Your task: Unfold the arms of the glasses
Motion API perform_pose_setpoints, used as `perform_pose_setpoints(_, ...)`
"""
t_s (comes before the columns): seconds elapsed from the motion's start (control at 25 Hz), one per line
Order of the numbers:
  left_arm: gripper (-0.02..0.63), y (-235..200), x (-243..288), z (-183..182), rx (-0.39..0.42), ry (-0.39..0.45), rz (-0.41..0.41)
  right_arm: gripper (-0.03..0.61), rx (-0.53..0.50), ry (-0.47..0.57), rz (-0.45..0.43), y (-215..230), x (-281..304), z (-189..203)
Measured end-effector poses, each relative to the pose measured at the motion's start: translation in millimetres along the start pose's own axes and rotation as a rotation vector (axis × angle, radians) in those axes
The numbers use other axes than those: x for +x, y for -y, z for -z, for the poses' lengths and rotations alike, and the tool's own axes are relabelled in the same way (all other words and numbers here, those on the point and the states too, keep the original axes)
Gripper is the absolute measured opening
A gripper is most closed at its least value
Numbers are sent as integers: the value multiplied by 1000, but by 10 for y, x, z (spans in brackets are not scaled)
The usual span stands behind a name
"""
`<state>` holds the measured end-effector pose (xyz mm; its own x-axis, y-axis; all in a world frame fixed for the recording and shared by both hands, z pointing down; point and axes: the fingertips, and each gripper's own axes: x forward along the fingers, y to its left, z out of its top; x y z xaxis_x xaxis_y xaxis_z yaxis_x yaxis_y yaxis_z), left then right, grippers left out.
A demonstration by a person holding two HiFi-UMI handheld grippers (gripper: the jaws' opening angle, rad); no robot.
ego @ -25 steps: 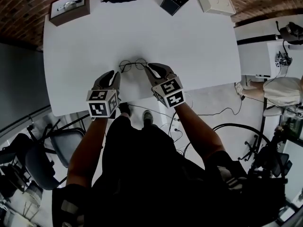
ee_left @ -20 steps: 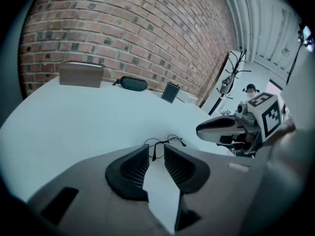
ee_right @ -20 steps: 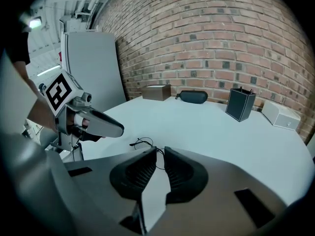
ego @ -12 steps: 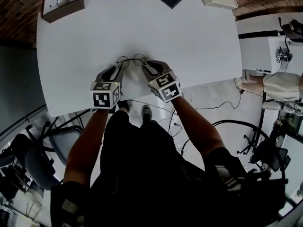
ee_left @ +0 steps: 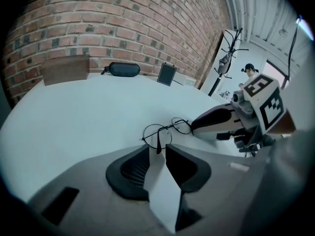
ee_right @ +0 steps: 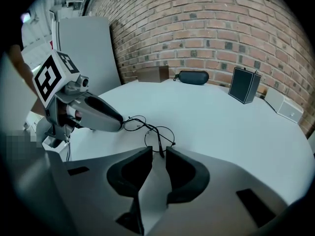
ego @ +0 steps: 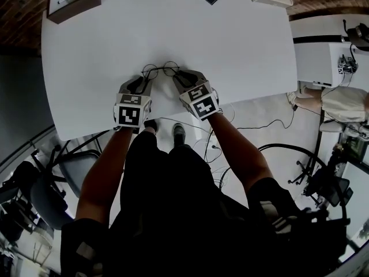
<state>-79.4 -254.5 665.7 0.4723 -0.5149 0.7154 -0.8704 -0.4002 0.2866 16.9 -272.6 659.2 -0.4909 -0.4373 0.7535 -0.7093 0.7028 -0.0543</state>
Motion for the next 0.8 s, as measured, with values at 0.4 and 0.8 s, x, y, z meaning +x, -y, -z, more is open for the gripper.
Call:
perform_pose_setpoints(0.4, 69, -30, 17, 20, 53, -32, -58, 50, -30, -4, 30, 2, 7, 16)
perform_pose_setpoints(0.8, 36, 46, 0, 12, 13, -40, -24, 28, -17, 12, 46, -8, -42, -27)
